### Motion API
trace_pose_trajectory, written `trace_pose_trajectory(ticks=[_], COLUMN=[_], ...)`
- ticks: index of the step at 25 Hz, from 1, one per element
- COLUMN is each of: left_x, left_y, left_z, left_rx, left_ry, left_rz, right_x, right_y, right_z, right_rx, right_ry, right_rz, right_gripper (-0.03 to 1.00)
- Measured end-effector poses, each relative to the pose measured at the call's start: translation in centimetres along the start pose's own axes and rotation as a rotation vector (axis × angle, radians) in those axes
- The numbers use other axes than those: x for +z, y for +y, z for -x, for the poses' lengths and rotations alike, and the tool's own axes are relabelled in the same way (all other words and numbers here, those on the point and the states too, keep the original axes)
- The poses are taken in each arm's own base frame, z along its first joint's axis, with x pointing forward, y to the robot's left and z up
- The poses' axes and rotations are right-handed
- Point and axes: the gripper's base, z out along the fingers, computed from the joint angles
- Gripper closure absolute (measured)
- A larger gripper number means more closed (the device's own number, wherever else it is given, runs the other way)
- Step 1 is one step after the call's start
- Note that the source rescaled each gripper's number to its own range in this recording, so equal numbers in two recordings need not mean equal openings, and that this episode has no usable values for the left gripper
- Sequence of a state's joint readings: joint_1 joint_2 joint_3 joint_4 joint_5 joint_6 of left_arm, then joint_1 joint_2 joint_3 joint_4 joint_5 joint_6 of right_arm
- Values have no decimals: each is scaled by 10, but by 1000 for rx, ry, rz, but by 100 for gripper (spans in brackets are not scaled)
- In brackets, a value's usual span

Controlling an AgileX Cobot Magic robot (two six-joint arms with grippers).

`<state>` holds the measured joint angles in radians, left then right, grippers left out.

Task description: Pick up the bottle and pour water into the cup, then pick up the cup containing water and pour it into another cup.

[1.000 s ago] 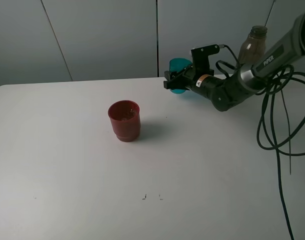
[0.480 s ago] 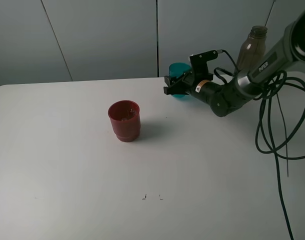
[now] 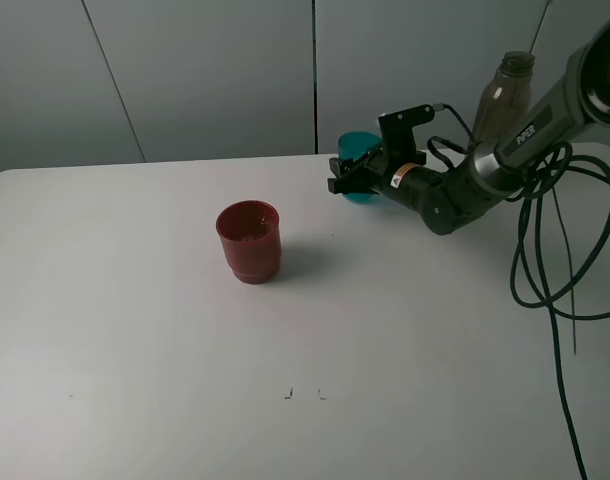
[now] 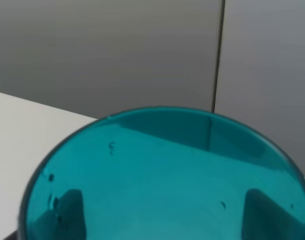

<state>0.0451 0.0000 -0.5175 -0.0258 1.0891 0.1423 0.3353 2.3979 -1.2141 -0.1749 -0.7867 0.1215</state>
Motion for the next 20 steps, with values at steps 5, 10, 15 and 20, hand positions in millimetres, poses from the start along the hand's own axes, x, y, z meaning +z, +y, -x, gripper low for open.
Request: trace_pose_trajectory(ticks=[5,10,15,20], left_x=[0,0,0,0], left_y=[0,0,0,0], left_z=[0,0,0,0], left_rx=[0,0,0,0], left_ry=[0,0,0,0], left_rz=[0,0,0,0], right_x=[0,0,0,-6], right_y=[0,0,3,4], right_z=[-1,-1,-3,-4], right_rx=[12,34,9,4], right_ry=[6,6,34,95], right_rz=[-1,5,31,25], right_gripper=[90,38,-2,-3])
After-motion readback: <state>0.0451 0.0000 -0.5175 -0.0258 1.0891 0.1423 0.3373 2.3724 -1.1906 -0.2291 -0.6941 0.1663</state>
